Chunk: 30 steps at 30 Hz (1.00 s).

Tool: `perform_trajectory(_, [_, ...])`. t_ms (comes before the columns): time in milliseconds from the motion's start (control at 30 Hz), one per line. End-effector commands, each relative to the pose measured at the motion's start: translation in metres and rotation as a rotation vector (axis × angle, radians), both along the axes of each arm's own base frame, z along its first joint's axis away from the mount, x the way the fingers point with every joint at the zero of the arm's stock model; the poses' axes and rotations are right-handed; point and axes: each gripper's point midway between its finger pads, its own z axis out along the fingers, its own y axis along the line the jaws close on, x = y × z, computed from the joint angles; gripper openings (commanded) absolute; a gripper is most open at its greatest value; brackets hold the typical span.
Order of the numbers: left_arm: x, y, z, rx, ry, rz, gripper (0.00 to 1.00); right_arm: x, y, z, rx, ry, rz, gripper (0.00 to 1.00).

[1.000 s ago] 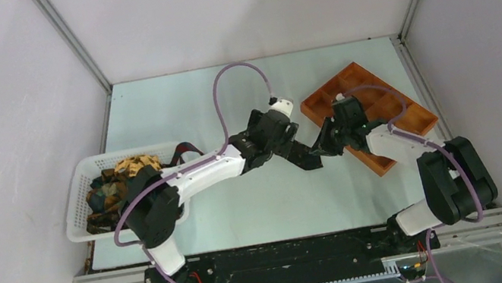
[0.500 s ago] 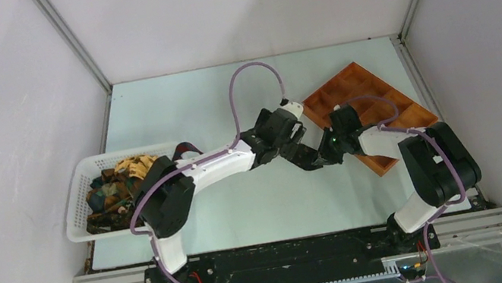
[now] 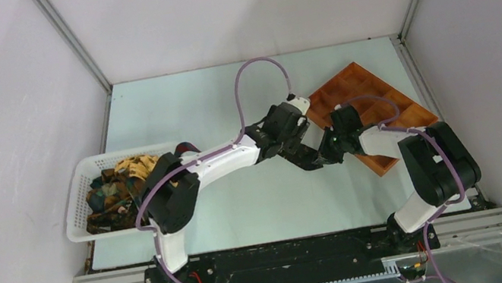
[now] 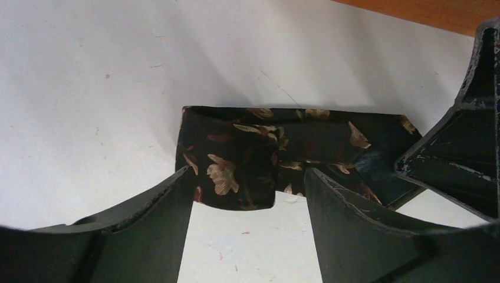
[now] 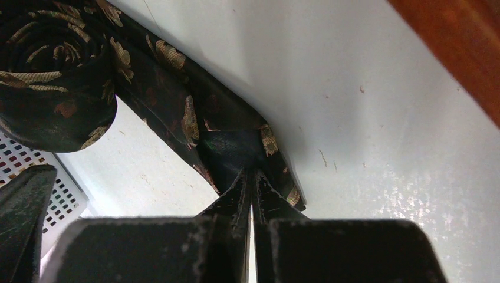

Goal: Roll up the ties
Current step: Roll the tie at the center of the board.

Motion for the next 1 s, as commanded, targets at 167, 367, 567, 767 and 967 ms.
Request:
perform_trajectory(167, [0.005, -0.019, -0.003, -0.017, 0.023, -0.033, 0.69, 0.003, -0.003, -0.006, -0.011, -0.006, 0.001, 0.01])
perform_trajectory(367, [0.009, -0.017, -0.012, 0.021, 0.022, -0.023, 0.68, 0.002, -0.004, -0.007, -0.013, -0.003, 0.003, 0.00])
perform_trajectory(567, [0.014, -0.007, -0.007, 0.052, -0.012, 0.014, 0.66, 0.002, -0.005, -0.009, -0.016, 0.002, 0.001, 0.00])
perform_trajectory(767, [0.017, -0.005, 0.011, 0.037, -0.046, 0.022, 0.65, 0.001, -0.005, -0.011, -0.017, 0.007, 0.002, 0.00])
perform_trajectory(967, [0.017, -0.004, 0.020, 0.030, -0.059, 0.026, 0.72, 0.001, -0.005, -0.012, -0.014, 0.010, 0.002, 0.00])
